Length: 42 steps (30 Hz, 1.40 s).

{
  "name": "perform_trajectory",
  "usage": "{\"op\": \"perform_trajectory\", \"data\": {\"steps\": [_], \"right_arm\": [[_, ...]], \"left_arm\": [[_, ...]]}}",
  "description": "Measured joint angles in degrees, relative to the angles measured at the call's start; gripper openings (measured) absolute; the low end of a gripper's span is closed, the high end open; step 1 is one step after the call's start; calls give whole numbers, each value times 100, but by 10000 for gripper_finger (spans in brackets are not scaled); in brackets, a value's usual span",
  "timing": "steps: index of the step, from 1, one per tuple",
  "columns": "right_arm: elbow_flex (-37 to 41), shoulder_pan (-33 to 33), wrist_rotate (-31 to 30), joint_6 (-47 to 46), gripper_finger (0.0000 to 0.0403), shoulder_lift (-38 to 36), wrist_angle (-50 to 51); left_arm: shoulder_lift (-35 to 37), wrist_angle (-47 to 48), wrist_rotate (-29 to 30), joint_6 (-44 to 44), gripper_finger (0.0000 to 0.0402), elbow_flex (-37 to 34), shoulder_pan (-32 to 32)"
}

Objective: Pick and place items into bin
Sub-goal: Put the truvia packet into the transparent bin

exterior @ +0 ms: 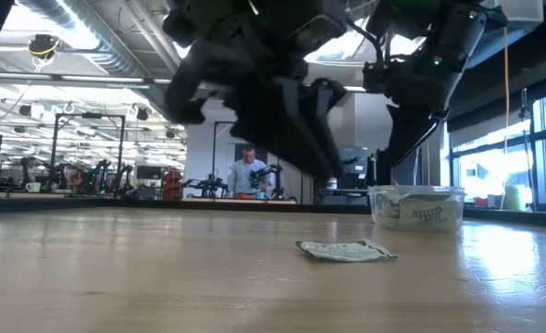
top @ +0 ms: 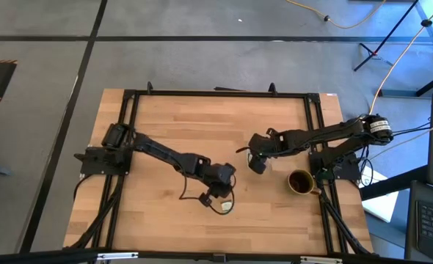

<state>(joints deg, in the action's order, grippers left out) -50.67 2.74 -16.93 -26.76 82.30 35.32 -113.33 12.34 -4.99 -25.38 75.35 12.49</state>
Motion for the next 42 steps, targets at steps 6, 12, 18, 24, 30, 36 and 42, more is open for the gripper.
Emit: {"op": "perform_trajectory", "data": {"steps": [6,12,18,24,30,36,42], "right_arm": [[-10,13,2,-9,144,0,-34],[-10,16,3,-149,144,0,-25],[-12,50,4,-142,144,0,-23],[-12,50,4,-131,144,2,-25],[-12,50,4,-129,144,2,-25],[-12,50,7,-129,144,2,-25],[-12,50,7,-129,144,2,-25]], "left_arm": [[-259,-455,26,364,74,2,194],[-489,-871,38,731,72,0,218],[-798,-1111,44,919,72,2,199],[-921,-1052,8,933,67,19,199],[-919,-846,-2,998,44,33,199],[-923,-746,-27,996,4,27,203],[-904,-696,-56,981,2,17,199]]}}
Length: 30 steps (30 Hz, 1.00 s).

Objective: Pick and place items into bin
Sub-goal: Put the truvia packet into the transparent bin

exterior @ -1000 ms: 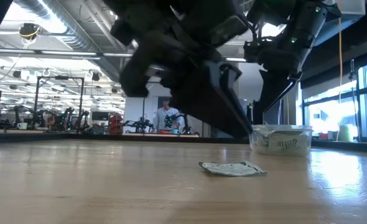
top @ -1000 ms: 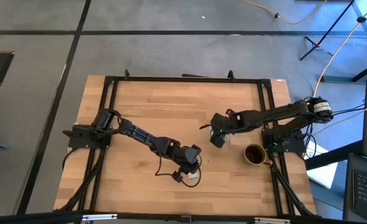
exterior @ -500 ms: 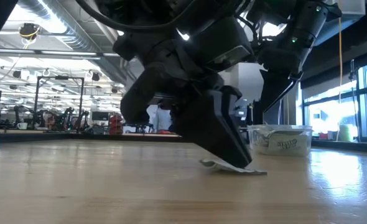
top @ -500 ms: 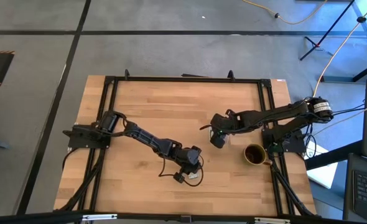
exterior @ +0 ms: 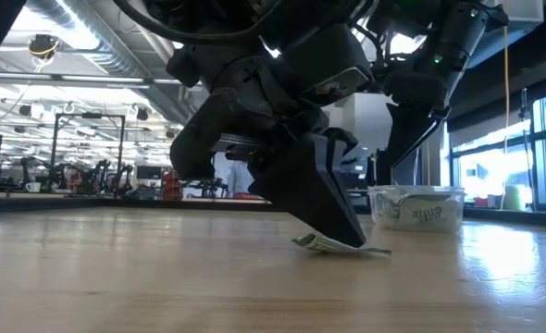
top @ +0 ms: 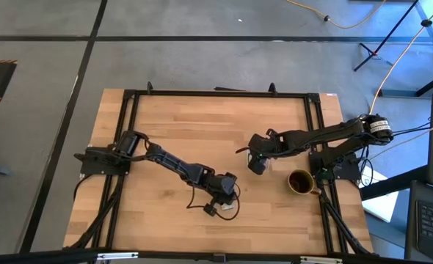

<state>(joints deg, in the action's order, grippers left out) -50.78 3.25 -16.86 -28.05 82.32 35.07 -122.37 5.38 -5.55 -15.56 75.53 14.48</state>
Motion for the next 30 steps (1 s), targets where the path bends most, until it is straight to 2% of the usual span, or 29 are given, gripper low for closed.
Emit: {"op": "perform_trajectory", "data": {"steps": [9,13,20,24,30], "right_arm": [[0,0,0,2,144,0,0],[0,-2,0,2,144,0,0],[0,0,2,2,144,0,0],[0,0,2,2,144,0,0],[0,0,2,2,144,2,2]], "left_arm": [[4,66,-13,189,8,-4,-1],[3,95,-294,305,38,-7,-20],[-38,279,-316,588,88,2,-6],[-90,335,-388,819,84,9,-38],[-94,342,-471,885,49,9,-83]]}}
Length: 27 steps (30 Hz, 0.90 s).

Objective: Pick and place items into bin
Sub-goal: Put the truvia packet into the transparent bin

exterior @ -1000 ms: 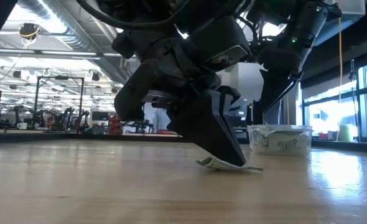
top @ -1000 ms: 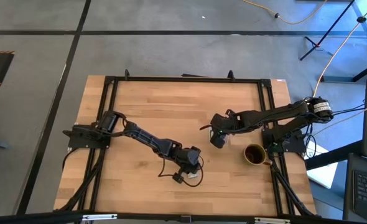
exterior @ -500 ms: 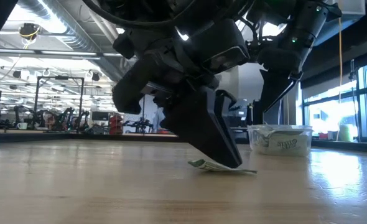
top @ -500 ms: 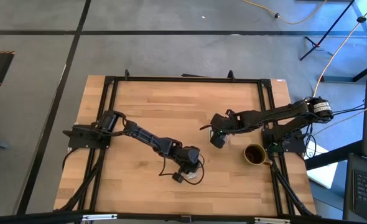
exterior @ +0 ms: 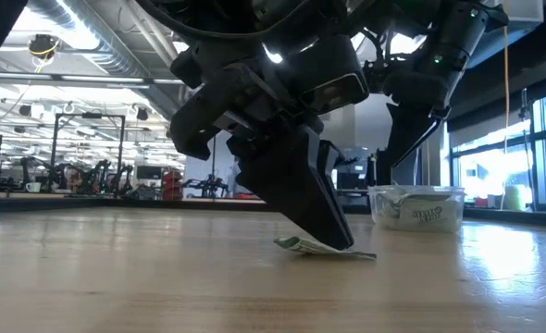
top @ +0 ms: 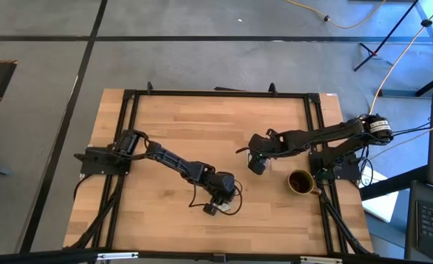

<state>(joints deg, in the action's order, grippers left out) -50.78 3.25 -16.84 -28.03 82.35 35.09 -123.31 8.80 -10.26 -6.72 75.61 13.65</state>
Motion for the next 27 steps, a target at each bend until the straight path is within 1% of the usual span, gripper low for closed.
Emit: {"op": "perform_trajectory", "data": {"steps": [5,7,11,18,27], "right_arm": [[0,0,0,0,144,0,15],[0,-2,2,0,144,0,15],[0,0,0,1,144,0,17],[0,0,2,2,144,0,17],[0,0,2,2,144,0,17]], "left_arm": [[0,25,-62,-22,12,0,0],[4,29,-101,-173,4,0,0],[137,131,-151,-450,2,-20,4],[419,329,-127,-655,1,-68,11],[514,235,-127,-695,1,-50,11]]}}
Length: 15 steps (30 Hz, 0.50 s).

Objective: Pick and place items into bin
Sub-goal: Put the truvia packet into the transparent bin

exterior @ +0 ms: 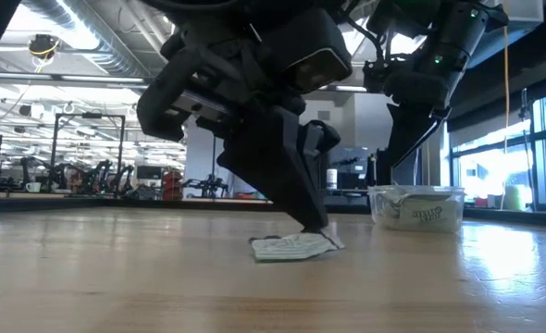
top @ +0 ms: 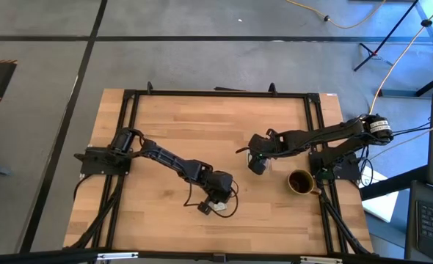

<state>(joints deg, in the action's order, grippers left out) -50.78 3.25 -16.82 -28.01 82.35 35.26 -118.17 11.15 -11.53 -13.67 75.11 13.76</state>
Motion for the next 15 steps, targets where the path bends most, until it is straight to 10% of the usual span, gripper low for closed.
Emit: {"op": "perform_trajectory", "data": {"steps": [8,15], "right_arm": [[0,0,0,0,144,0,-2],[0,4,113,561,144,0,51]], "left_arm": [[291,91,333,-64,2,17,-19],[689,20,1749,-193,2,21,-72]]}}
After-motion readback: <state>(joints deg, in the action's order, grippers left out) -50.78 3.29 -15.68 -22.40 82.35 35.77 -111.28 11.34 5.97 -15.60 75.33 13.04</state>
